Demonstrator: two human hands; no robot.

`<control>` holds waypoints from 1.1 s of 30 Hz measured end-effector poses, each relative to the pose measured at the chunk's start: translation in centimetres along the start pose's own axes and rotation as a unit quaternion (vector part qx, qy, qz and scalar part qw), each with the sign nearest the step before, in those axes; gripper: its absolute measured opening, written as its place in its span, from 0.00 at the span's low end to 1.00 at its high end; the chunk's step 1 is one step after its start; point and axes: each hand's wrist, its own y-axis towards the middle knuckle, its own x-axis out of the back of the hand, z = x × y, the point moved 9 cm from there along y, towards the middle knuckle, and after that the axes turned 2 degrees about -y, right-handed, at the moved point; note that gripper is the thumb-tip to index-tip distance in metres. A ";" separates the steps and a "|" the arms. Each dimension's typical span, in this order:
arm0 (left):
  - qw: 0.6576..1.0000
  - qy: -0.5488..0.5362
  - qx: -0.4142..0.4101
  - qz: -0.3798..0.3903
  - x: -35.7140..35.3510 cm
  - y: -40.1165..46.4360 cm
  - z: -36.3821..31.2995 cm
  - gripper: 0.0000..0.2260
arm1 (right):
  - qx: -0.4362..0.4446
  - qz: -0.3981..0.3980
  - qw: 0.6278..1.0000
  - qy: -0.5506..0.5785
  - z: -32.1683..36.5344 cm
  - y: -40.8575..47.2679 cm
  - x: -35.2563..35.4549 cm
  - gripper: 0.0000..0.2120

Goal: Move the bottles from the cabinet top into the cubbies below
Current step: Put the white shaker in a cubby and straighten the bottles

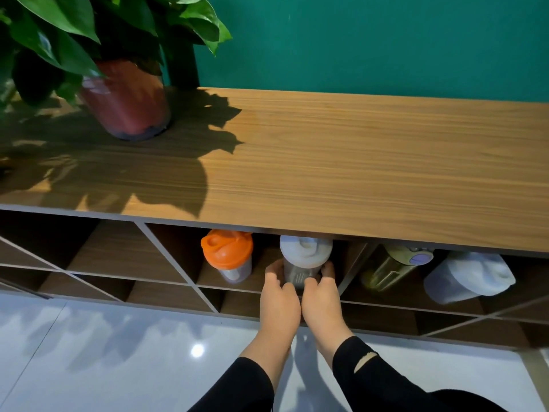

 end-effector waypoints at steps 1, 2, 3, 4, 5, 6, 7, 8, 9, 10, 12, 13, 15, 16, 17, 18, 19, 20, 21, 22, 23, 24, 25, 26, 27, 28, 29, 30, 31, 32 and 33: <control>1.000 0.001 0.000 -0.007 0.1 0.0 0.0 0.18 | 0.000 0.004 1.000 0.002 0.0 0.1 -0.1 0.29; 1.000 0.003 0.002 -0.014 0.2 0.1 0.0 0.18 | -0.001 0.007 1.000 0.001 0.0 0.0 -0.2 0.29; 1.000 0.007 0.005 -0.019 0.3 0.2 0.1 0.17 | -0.004 0.007 1.000 -0.001 0.0 0.1 -0.2 0.29; 1.000 0.009 0.009 -0.024 0.3 0.4 0.2 0.16 | -0.011 0.005 1.000 -0.009 -0.2 0.0 -0.2 0.28; 0.999 0.007 0.015 -0.030 0.4 0.4 0.4 0.15 | -0.019 0.002 1.000 -0.020 -0.6 0.1 0.0 0.27; 0.999 0.002 0.023 -0.042 0.6 0.4 0.7 0.15 | -0.032 -0.001 0.999 -0.033 -1.1 -0.1 0.1 0.25; 0.997 -0.006 0.037 -0.060 1.0 0.5 1.1 0.13 | -0.048 -0.006 0.998 -0.044 -1.8 -0.3 0.2 0.25; 0.995 -0.019 0.057 -0.082 1.5 0.5 1.7 0.12 | -0.063 -0.008 0.997 -0.049 -2.4 -0.6 0.3 0.24; 0.990 -0.038 0.084 -0.108 2.3 0.4 2.4 0.11 | -0.073 -0.004 0.996 -0.059 -3.0 -0.9 0.1 0.21; 0.982 -0.065 0.111 -0.135 3.1 0.3 3.1 0.11 | -0.076 0.013 0.994 -0.072 -3.2 -1.2 -0.4 0.18; 0.964 -0.120 0.147 -0.187 5.0 0.3 4.1 0.12 | -0.061 0.068 0.990 -0.104 -2.9 -1.8 -2.1 0.14; 0.956 -0.139 0.151 -0.209 6.0 0.6 4.1 0.14 | -0.044 0.096 0.987 -0.118 -2.4 -2.1 -2.9 0.14; 0.945 -0.158 0.147 -0.246 8.3 1.3 3.9 0.19 | -0.005 0.145 0.981 -0.129 -1.2 -2.7 -4.7 0.17; 0.942 -0.159 0.143 -0.259 9.4 1.8 3.7 0.20 | 0.009 0.171 0.977 -0.125 -0.6 -3.0 -5.6 0.19; 0.943 -0.153 0.133 -0.265 10.3 2.4 3.6 0.21 | 0.022 0.191 0.974 -0.120 0.0 -3.3 -6.4 0.21; 0.946 -0.143 0.117 -0.266 11.0 3.0 3.3 0.23 | 0.035 0.207 0.971 -0.118 0.4 -3.4 -7.3 0.23; 0.951 -0.134 0.097 -0.260 11.5 3.6 2.9 0.24 | 0.046 0.216 0.968 -0.116 0.9 -3.4 -8.1 0.25; 0.957 -0.128 0.080 -0.246 11.7 4.1 2.6 0.26 | 0.052 0.218 0.968 -0.111 1.1 -3.3 -8.9 0.27; 0.963 -0.131 0.070 -0.226 11.7 4.5 2.4 0.27 | 0.057 0.218 0.969 -0.104 1.4 -3.1 -9.6 0.29; 0.968 -0.134 0.062 -0.203 11.6 4.9 2.1 0.27 | 0.057 0.217 0.970 -0.097 1.5 -2.9 -10.3 0.30; 0.973 -0.134 0.055 -0.182 11.4 5.1 1.9 0.27 | 0.052 0.218 0.971 -0.088 1.6 -2.7 -10.9 0.31; 0.976 -0.129 0.048 -0.166 11.1 5.1 1.8 0.25 | 0.048 0.219 0.972 -0.076 1.6 -2.5 -11.5 0.32; 0.979 -0.126 0.043 -0.158 10.9 5.0 1.8 0.23 | 0.044 0.217 0.973 -0.066 1.7 -2.2 -11.9 0.33; 0.979 -0.126 0.038 -0.157 10.9 4.8 1.9 0.23 | 0.038 0.213 0.975 -0.053 1.6 -1.8 -12.3 0.33; 0.977 -0.131 0.035 -0.162 10.9 4.6 2.2 0.22 | 0.033 0.211 0.976 -0.044 1.7 -1.4 -12.5 0.33; 0.976 -0.135 0.031 -0.170 11.1 4.4 2.5 0.22 | 0.027 0.209 0.977 -0.036 1.6 -1.0 -12.8 0.32; 0.974 -0.135 0.029 -0.179 11.3 4.3 2.7 0.21 | 0.022 0.209 0.977 -0.037 1.6 -0.8 -13.1 0.31; 0.972 -0.133 0.030 -0.190 11.6 4.3 2.8 0.20 | 0.023 0.203 0.978 -0.038 1.5 -0.5 -13.3 0.30; 0.970 -0.132 0.032 -0.200 11.9 4.3 2.8 0.19 | 0.029 0.185 0.981 -0.047 1.5 -0.1 -13.2 0.29; 0.969 -0.131 0.033 -0.208 12.2 4.5 2.8 0.19 | 0.039 0.158 0.985 -0.051 1.5 0.3 -12.8 0.28; 0.968 -0.133 0.036 -0.208 12.3 4.6 2.8 0.20 | 0.044 0.134 0.989 -0.045 1.5 0.4 -12.4 0.27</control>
